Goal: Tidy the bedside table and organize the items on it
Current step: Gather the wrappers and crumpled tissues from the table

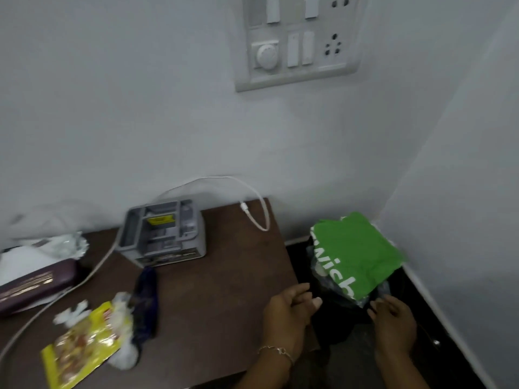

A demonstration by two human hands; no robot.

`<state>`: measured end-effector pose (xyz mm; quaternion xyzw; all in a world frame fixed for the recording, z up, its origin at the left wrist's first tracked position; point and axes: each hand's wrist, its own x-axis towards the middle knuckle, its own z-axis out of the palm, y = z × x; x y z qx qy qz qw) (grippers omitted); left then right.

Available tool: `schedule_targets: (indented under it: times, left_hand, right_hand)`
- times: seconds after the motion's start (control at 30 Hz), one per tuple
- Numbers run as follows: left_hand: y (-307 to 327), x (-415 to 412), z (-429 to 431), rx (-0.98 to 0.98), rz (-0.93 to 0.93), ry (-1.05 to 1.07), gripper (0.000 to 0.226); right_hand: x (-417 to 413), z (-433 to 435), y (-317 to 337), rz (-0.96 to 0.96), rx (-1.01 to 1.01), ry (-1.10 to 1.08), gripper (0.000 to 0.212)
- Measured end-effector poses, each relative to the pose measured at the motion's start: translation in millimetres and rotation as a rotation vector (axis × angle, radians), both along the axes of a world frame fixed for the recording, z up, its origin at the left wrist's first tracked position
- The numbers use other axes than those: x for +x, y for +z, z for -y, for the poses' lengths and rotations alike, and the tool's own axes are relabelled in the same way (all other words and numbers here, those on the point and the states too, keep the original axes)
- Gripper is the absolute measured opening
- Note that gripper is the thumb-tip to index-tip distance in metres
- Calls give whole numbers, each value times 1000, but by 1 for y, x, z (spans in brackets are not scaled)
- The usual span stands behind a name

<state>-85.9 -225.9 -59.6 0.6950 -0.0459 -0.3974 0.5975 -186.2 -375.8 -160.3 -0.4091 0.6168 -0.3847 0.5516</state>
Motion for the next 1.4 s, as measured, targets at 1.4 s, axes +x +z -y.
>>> schedule_targets:
  times: [1.4]
  left_hand:
    - [0, 155, -328, 788, 641, 195, 39]
  right_hand:
    - [180, -390, 95, -114, -13, 1253, 19]
